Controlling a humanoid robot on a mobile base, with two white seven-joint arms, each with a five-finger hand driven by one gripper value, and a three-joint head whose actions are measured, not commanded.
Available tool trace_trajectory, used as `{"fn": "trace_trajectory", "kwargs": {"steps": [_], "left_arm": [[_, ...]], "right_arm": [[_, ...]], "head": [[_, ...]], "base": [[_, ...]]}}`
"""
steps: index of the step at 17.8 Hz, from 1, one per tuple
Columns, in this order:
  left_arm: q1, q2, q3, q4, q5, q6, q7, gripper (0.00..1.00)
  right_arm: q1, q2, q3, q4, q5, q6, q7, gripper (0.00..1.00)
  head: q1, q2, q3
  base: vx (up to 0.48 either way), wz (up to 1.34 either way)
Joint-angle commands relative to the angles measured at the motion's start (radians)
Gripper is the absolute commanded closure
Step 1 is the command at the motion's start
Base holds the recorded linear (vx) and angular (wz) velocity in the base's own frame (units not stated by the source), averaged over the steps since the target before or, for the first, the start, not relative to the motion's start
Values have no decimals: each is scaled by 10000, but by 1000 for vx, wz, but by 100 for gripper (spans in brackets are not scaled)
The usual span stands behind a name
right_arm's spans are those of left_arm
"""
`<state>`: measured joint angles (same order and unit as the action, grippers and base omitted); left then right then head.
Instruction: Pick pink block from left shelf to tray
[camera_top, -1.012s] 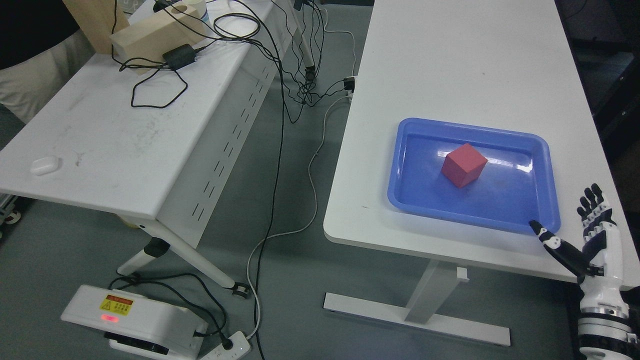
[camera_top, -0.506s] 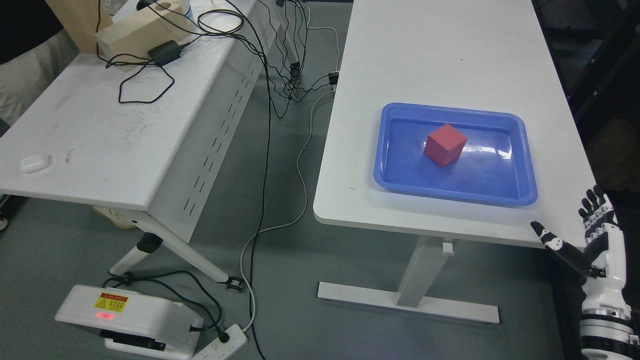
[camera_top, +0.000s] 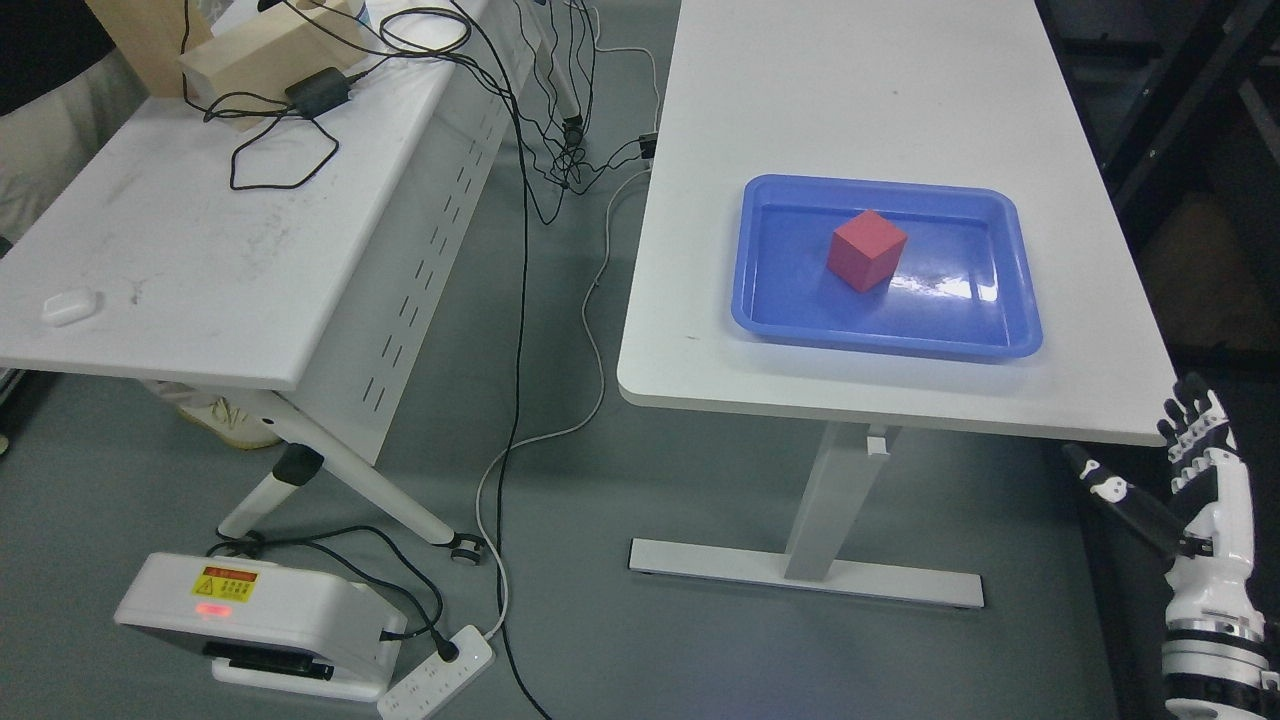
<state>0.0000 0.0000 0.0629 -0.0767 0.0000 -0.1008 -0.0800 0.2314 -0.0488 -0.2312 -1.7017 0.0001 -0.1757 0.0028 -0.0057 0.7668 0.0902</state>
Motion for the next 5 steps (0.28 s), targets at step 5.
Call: {"fn": "trace_trajectory", "kwargs": {"steps": [5], "left_arm": [[92, 175, 0, 0, -15, -4, 2, 0]], "right_arm": [[2, -33, -4, 5, -93, 8, 3, 0]], "head": [[0, 0, 0]], "base": [[-63, -3]]}}
